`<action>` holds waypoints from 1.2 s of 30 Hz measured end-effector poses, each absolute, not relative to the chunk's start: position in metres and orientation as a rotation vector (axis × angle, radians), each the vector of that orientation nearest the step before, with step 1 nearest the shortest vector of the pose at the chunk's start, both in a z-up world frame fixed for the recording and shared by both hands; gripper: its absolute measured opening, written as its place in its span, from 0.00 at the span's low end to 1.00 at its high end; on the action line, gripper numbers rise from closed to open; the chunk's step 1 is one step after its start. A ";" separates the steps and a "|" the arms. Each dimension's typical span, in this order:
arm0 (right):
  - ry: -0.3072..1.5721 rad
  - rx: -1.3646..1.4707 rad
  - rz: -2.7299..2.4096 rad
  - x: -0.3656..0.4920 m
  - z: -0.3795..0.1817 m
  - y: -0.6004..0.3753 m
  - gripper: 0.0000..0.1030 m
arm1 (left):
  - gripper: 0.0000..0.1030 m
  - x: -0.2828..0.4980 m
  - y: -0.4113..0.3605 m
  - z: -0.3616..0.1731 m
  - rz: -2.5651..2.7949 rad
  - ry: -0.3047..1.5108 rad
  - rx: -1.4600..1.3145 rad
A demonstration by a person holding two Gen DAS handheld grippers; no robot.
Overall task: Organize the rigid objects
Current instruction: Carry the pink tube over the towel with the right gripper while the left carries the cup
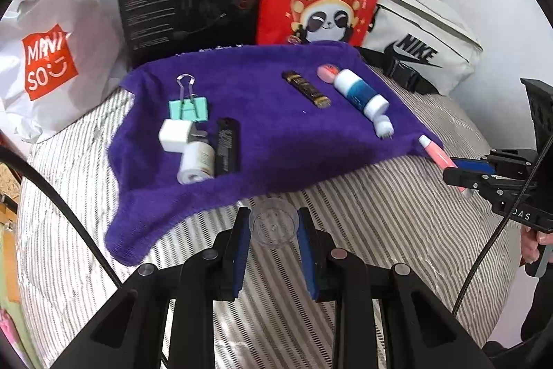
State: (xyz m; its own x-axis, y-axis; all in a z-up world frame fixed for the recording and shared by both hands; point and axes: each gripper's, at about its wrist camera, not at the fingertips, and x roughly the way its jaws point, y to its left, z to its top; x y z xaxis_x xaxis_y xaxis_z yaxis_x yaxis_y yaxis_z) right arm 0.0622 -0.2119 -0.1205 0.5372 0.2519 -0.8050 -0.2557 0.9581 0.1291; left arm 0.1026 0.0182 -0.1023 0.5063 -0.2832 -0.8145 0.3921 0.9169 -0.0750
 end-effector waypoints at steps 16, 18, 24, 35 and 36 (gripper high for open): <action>0.944 -0.005 0.328 0.123 -0.108 -0.196 0.15 | 0.25 0.133 0.054 -0.090 -0.353 0.924 0.084; 0.953 -0.008 0.334 0.133 -0.109 -0.192 0.15 | 0.25 0.136 0.057 -0.090 -0.353 0.926 0.082; 0.996 -0.003 0.318 0.166 -0.118 -0.185 0.15 | 0.25 0.147 0.062 -0.092 -0.355 0.928 0.080; 1.070 -0.004 0.209 0.198 -0.141 -0.179 0.15 | 0.25 0.156 0.066 -0.098 -0.379 0.913 0.061; 1.074 -0.004 0.207 0.199 -0.143 -0.178 0.15 | 0.25 0.156 0.067 -0.098 -0.371 0.909 0.057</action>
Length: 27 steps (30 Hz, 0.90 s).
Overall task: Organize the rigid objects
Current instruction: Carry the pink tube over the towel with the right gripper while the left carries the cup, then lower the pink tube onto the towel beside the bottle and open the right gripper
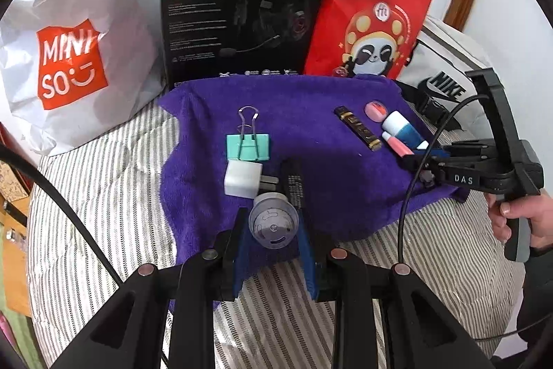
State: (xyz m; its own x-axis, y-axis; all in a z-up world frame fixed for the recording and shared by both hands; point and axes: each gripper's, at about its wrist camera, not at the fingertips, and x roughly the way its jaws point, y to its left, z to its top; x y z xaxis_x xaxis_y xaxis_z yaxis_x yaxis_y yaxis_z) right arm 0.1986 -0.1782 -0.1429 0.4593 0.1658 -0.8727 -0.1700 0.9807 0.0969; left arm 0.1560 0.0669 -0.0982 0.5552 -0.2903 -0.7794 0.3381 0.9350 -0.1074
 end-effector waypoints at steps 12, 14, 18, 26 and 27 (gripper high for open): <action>1.081 -0.020 0.161 0.214 -0.156 -0.170 0.15 | 0.25 0.150 0.078 -0.104 -0.364 0.928 0.036; 1.077 -0.021 0.169 0.214 -0.157 -0.170 0.15 | 0.25 0.150 0.076 -0.103 -0.368 0.929 0.037; 1.079 0.002 0.188 0.213 -0.156 -0.174 0.15 | 0.25 0.148 0.072 -0.103 -0.365 0.937 0.047; 1.102 0.058 0.245 0.206 -0.151 -0.183 0.31 | 0.25 0.142 0.065 -0.100 -0.361 0.949 0.047; 1.104 0.058 0.240 0.204 -0.149 -0.183 0.31 | 0.25 0.141 0.064 -0.100 -0.363 0.948 0.048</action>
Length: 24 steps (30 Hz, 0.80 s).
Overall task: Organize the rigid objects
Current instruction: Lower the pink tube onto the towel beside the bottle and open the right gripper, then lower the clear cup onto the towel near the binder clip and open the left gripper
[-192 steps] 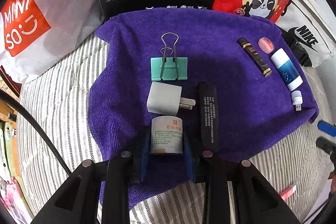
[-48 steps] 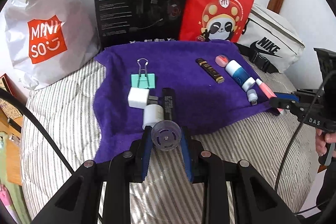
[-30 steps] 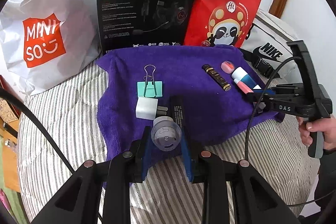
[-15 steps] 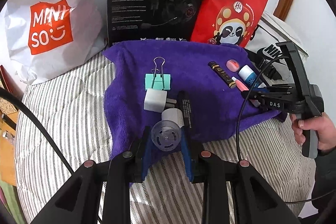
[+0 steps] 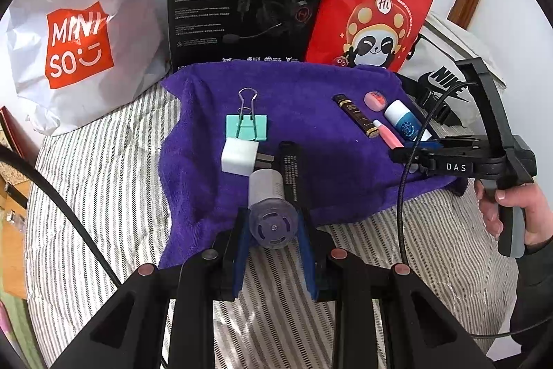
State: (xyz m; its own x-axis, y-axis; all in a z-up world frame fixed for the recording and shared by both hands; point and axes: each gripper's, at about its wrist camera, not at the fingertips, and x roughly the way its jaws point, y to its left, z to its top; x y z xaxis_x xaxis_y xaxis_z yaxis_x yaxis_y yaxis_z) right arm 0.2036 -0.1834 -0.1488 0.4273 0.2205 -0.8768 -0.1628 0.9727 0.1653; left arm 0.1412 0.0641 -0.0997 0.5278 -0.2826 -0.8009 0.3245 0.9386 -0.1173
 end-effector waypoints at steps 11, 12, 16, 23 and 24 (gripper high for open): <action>1.051 0.025 0.273 0.161 -0.120 -0.189 0.32 | 0.25 0.133 0.038 -0.091 -0.373 0.943 0.073; 1.051 0.026 0.275 0.157 -0.119 -0.192 0.32 | 0.25 0.132 0.035 -0.090 -0.374 0.944 0.075; 1.048 0.033 0.279 0.150 -0.118 -0.200 0.32 | 0.25 0.133 0.027 -0.091 -0.370 0.952 0.090; 1.028 0.048 0.281 0.151 -0.119 -0.205 0.33 | 0.25 0.144 0.015 -0.097 -0.372 0.977 0.092; 1.026 0.053 0.284 0.150 -0.119 -0.207 0.33 | 0.25 0.146 0.013 -0.099 -0.374 0.979 0.098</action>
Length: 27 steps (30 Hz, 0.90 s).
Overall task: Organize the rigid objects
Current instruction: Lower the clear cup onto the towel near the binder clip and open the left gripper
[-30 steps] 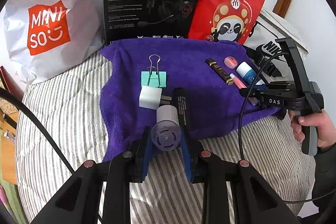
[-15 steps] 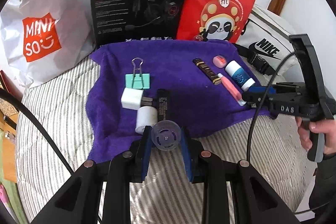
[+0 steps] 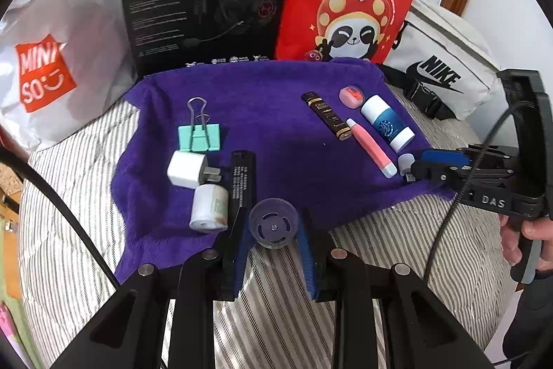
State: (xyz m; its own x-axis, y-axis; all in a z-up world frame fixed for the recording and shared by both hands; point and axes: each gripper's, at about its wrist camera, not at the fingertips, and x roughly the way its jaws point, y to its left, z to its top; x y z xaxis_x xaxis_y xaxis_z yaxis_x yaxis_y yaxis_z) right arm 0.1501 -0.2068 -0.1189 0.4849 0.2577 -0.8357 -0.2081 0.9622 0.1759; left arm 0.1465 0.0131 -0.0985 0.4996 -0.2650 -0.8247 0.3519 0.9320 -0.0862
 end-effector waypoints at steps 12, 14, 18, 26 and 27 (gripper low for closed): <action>1.024 0.074 0.288 0.147 -0.126 -0.218 0.34 | 0.25 0.193 -0.011 -0.123 -0.370 1.019 0.121; 1.023 0.081 0.288 0.146 -0.126 -0.219 0.34 | 0.25 0.198 -0.015 -0.128 -0.367 1.026 0.132; 1.020 0.090 0.295 0.144 -0.126 -0.218 0.34 | 0.25 0.202 -0.020 -0.136 -0.371 1.037 0.142; 1.019 0.100 0.300 0.144 -0.128 -0.219 0.34 | 0.25 0.198 -0.031 -0.147 -0.342 1.031 0.234; 1.019 0.103 0.299 0.144 -0.129 -0.219 0.35 | 0.25 0.197 -0.032 -0.147 -0.338 1.027 0.238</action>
